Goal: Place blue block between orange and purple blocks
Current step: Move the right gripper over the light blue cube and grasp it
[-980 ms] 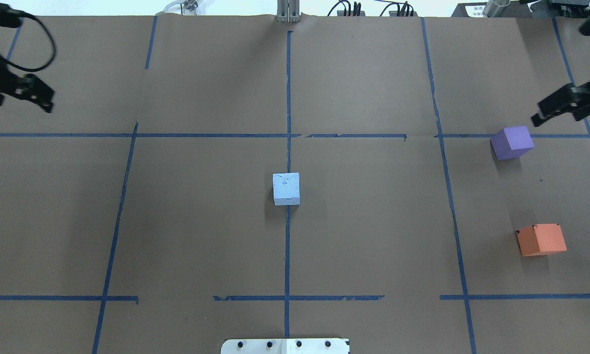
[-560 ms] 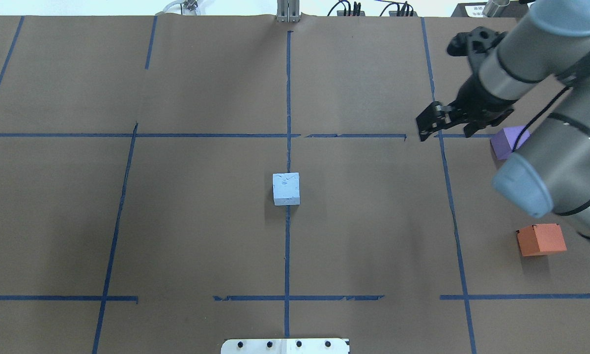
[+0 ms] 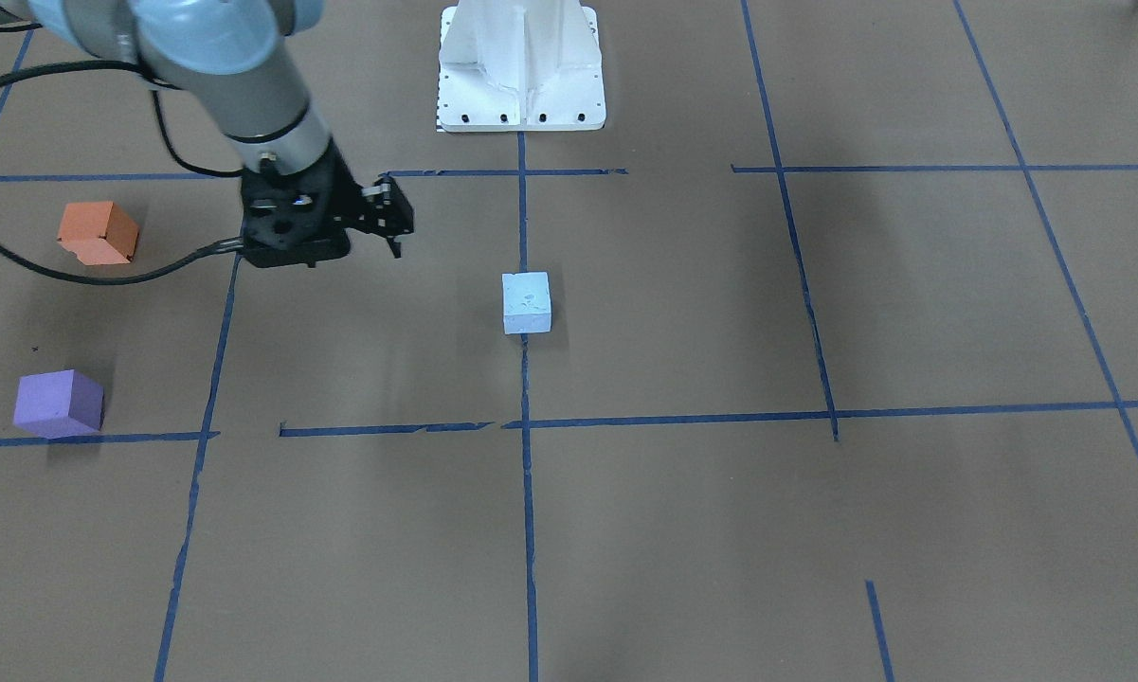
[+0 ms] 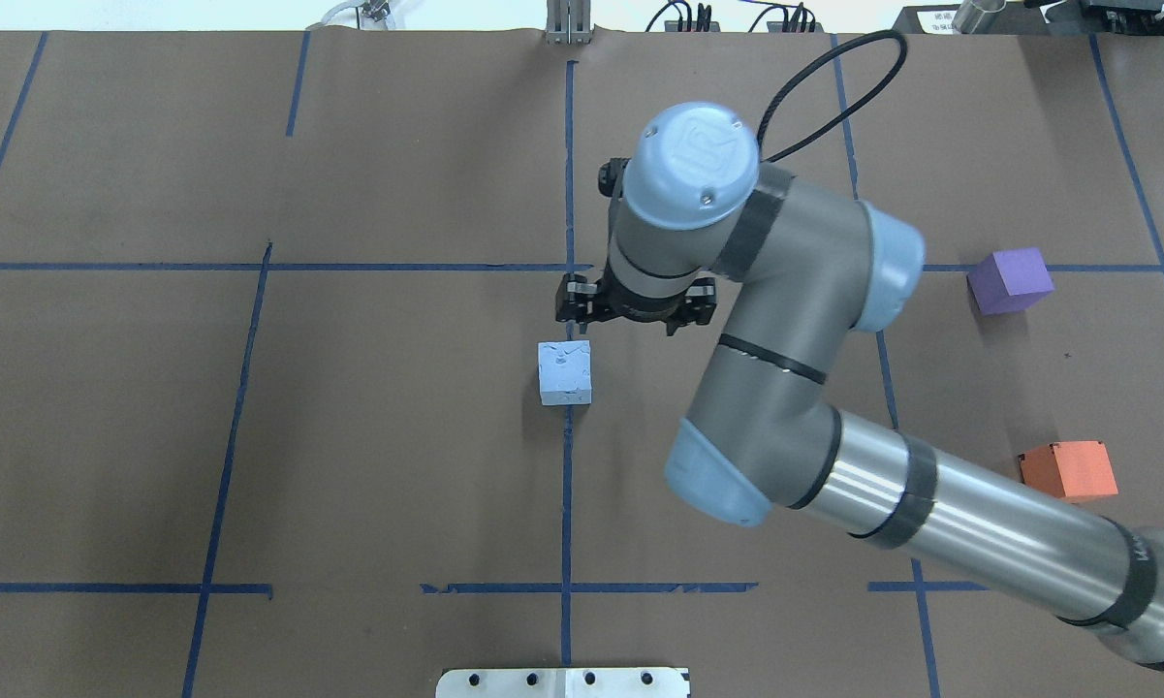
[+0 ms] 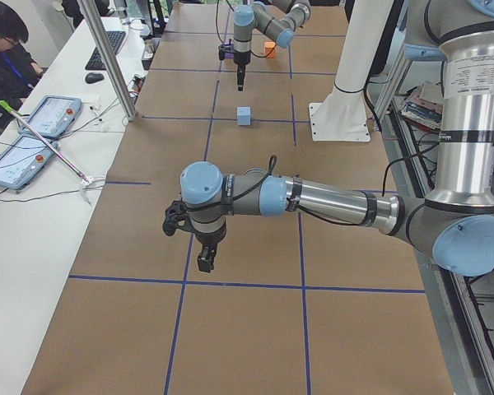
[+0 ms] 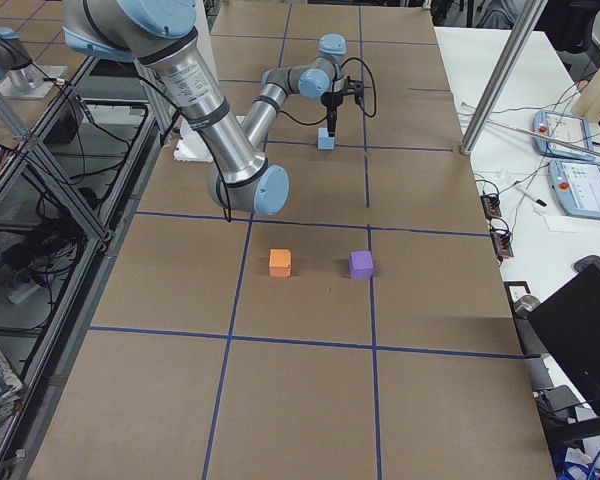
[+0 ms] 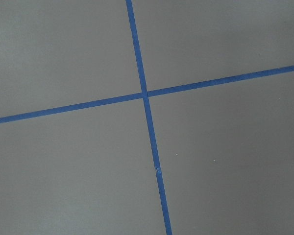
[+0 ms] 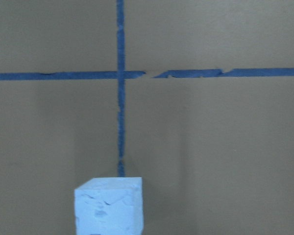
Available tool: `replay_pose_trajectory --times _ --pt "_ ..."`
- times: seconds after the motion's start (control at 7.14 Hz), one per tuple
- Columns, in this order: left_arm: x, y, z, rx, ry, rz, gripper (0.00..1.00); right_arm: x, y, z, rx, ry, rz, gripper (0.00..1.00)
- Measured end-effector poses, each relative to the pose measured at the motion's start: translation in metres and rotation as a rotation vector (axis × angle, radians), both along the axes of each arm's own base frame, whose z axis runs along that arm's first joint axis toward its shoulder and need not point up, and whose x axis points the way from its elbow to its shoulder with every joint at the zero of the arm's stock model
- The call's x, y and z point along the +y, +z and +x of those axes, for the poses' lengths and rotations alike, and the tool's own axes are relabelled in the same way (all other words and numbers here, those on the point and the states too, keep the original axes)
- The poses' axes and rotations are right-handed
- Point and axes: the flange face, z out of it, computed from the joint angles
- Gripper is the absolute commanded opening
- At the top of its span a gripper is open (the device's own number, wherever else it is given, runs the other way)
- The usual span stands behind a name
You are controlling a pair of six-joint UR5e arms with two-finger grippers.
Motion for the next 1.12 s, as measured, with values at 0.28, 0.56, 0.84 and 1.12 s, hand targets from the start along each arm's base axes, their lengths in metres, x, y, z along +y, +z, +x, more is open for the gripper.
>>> replay_pose_trajectory --times 0.28,0.56,0.84,1.12 --pt "0.001 0.001 0.0 0.004 -0.002 -0.004 1.0 -0.002 -0.01 -0.056 -0.009 0.032 0.007 1.0" --pt "0.003 0.005 -0.001 0.005 -0.003 -0.011 1.0 0.003 -0.006 -0.078 0.011 0.022 0.006 1.0" --pt "0.007 0.008 0.0 0.005 -0.002 -0.018 1.0 0.004 0.008 -0.089 0.044 0.012 0.006 1.0" --pt "0.008 0.011 0.0 0.005 -0.002 -0.023 1.0 0.013 0.026 -0.106 0.083 -0.005 0.003 0.93"
